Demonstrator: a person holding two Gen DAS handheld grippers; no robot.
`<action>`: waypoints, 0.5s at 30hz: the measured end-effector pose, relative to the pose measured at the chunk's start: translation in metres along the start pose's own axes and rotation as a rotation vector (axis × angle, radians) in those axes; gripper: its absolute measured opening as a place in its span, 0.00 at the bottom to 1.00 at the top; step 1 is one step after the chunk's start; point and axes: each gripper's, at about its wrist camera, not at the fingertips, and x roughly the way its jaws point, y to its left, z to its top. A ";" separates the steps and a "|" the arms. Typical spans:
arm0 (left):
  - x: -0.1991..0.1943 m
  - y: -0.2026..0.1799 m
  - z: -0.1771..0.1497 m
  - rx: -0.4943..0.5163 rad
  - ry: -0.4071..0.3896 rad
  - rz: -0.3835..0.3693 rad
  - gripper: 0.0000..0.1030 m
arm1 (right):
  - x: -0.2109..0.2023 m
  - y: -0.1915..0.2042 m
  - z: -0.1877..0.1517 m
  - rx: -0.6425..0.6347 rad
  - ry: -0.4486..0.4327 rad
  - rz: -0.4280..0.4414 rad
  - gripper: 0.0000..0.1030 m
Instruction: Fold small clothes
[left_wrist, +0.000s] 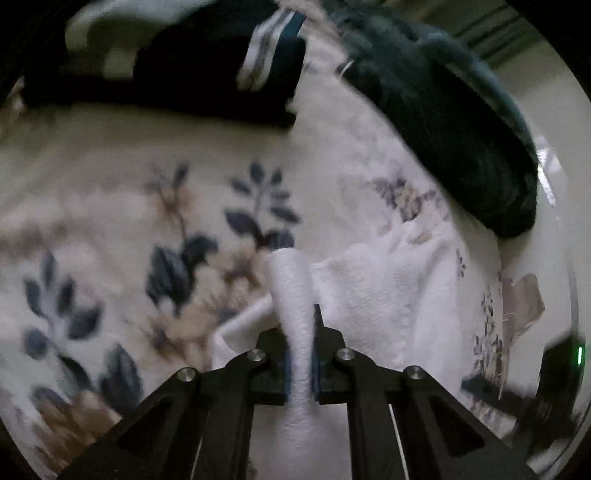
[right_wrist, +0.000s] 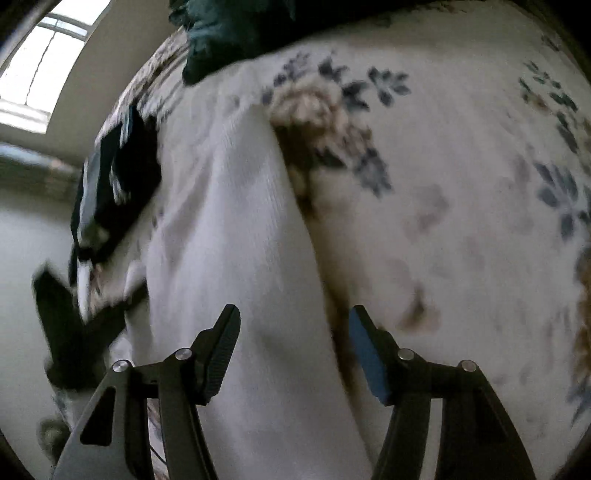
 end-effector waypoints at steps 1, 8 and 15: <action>-0.006 0.006 -0.001 -0.006 -0.011 -0.003 0.06 | 0.006 0.007 0.002 0.012 -0.001 0.006 0.62; 0.007 0.029 0.004 -0.062 0.021 0.017 0.06 | 0.052 0.014 0.050 0.002 0.066 -0.048 0.13; 0.012 0.038 0.008 -0.083 0.098 -0.039 0.14 | 0.055 0.012 0.054 -0.052 0.100 -0.132 0.24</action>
